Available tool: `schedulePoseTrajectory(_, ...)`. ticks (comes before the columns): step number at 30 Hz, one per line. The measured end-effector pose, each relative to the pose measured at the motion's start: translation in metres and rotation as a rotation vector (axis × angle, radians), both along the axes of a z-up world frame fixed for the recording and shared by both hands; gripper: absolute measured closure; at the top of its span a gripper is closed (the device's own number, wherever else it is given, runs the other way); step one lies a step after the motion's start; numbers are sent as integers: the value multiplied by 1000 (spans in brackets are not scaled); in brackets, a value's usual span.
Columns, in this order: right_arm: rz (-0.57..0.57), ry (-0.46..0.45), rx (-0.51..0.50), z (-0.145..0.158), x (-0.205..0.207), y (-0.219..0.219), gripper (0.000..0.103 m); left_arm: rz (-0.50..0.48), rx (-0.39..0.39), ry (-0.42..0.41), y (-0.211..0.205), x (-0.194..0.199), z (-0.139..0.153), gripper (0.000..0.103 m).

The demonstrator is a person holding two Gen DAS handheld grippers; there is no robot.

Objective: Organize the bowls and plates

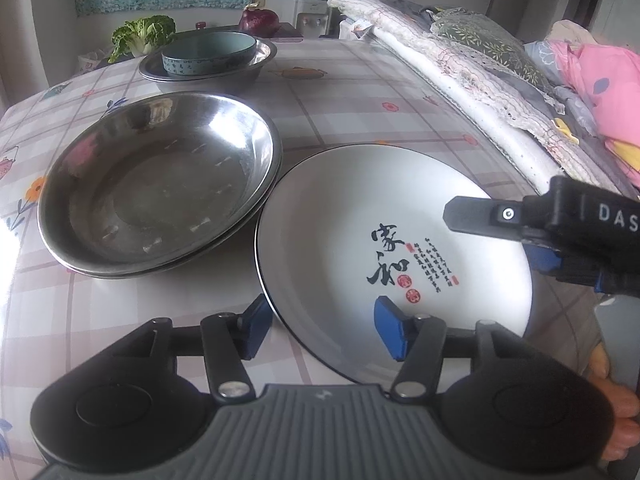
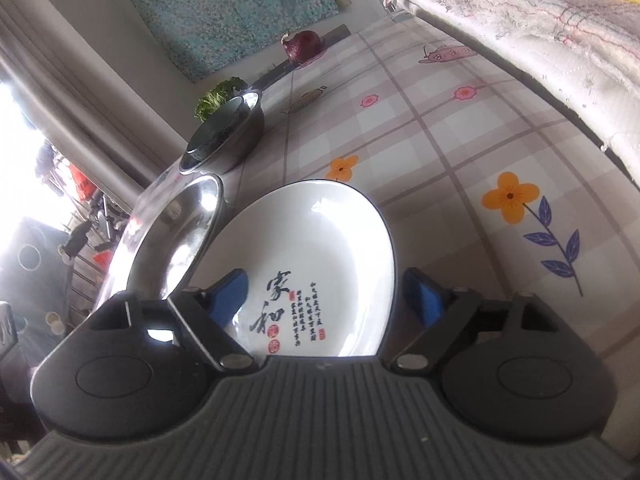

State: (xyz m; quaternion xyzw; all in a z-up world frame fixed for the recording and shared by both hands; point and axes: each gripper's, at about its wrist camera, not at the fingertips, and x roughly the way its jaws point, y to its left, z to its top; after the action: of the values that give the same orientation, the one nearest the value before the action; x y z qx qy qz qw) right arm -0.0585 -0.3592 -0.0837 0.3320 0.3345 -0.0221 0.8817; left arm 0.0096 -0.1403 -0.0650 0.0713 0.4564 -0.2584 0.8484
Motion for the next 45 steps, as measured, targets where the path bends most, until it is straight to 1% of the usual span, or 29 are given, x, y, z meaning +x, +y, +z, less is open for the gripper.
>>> schedulePoseTrajectory(1, -3, -5, 28, -1, 0, -2, 5, 3, -5, 3, 1, 0, 0, 44)
schedulePoseTrajectory(2, -5, -10, 58, -1, -1, -4, 1, 4, -10, 6, 1, 1, 0, 43)
schedulePoseTrajectory(7, -22, -27, 130, -4, -5, -12, 1, 1, -9, 1, 1, -1, 0, 39)
schedulePoseTrajectory(11, -10, -28, 135, -5, -5, -13, 1, -4, -5, -4, -1, -2, -1, 37)
schedulePoseTrajectory(19, 16, 1, 80, -1, -1, -7, 1, 5, -20, -1, 0, -2, -1, 37)
schedulePoseTrajectory(25, 22, -10, 94, -2, -2, -9, 1, 7, -24, -4, 0, -3, -1, 36)
schedulePoseTrajectory(29, 21, 2, 82, -1, 0, -8, 1, 8, -26, -4, 1, -3, -1, 36)
schedulePoseTrajectory(33, 12, 11, 38, 1, -1, -3, 1, 9, -29, -3, 1, -3, -1, 36)
schedulePoseTrajectory(36, -1, 19, -58, 4, -4, 2, 2, 13, -36, -1, 2, -2, 0, 36)
schedulePoseTrajectory(39, -29, 26, -159, 7, -8, 4, 10, 19, -46, 2, 3, -2, 0, 38)
schedulePoseTrajectory(40, -33, 30, -192, 8, -9, 4, 18, 19, -44, -1, 3, -2, 0, 39)
schedulePoseTrajectory(41, -33, 37, -220, 8, -9, 5, 29, 20, -43, -4, 3, -2, 0, 41)
schedulePoseTrajectory(42, -28, 42, -247, 8, -10, 6, 34, 21, -38, -9, 3, -2, 0, 43)
schedulePoseTrajectory(44, -16, 45, -280, 8, -10, 9, 46, 18, -26, -23, 3, -3, 0, 53)
schedulePoseTrajectory(45, -9, 48, -293, 8, -9, 12, 50, 19, -27, -26, 3, -3, 0, 55)
